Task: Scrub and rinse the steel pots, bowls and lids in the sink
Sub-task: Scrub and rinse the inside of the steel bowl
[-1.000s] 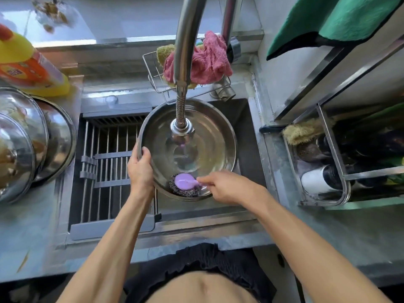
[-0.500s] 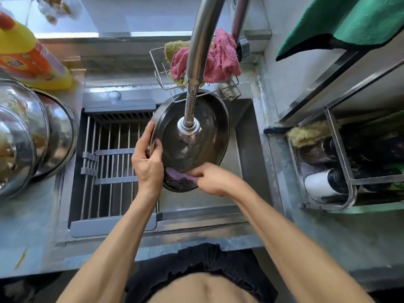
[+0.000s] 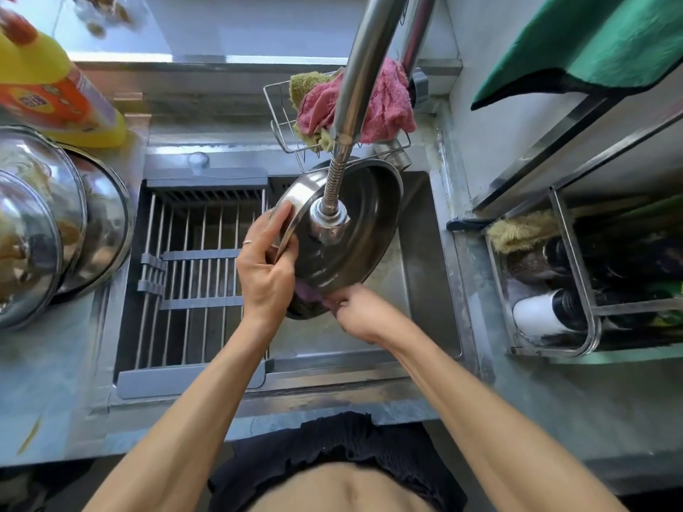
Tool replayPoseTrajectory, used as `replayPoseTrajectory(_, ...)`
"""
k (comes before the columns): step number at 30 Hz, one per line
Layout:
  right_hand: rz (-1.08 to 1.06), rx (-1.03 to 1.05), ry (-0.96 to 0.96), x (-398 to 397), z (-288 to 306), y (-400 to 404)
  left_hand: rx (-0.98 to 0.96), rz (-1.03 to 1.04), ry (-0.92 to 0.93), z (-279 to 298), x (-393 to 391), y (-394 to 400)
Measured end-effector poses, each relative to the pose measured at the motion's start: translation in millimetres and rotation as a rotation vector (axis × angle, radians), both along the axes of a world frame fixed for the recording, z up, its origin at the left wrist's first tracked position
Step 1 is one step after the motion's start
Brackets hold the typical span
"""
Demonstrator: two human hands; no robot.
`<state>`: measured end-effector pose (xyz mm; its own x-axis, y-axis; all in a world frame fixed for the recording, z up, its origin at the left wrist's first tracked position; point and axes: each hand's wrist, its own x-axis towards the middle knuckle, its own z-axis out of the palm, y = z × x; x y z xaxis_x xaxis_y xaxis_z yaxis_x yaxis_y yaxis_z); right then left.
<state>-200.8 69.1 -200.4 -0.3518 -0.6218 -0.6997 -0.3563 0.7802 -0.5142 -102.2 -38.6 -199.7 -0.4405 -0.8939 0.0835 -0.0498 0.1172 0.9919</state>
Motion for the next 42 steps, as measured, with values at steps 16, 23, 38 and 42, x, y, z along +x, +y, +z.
replayPoseTrajectory(16,-0.082,0.130,-0.043,3.4,-11.4,-1.0,0.030,0.069,-0.032,-0.3,4.3,7.1)
replayPoseTrajectory(23,0.061,0.253,0.166,-11.7,-5.8,-1.4,0.101,0.082,-0.013,3.7,13.5,6.3)
replayPoseTrajectory(38,0.078,0.087,-0.063,11.0,20.4,-4.4,0.167,0.204,0.010,6.1,15.7,5.7)
replayPoseTrajectory(42,0.245,0.294,0.321,-13.1,9.6,1.9,0.207,0.153,0.002,1.8,29.6,6.5)
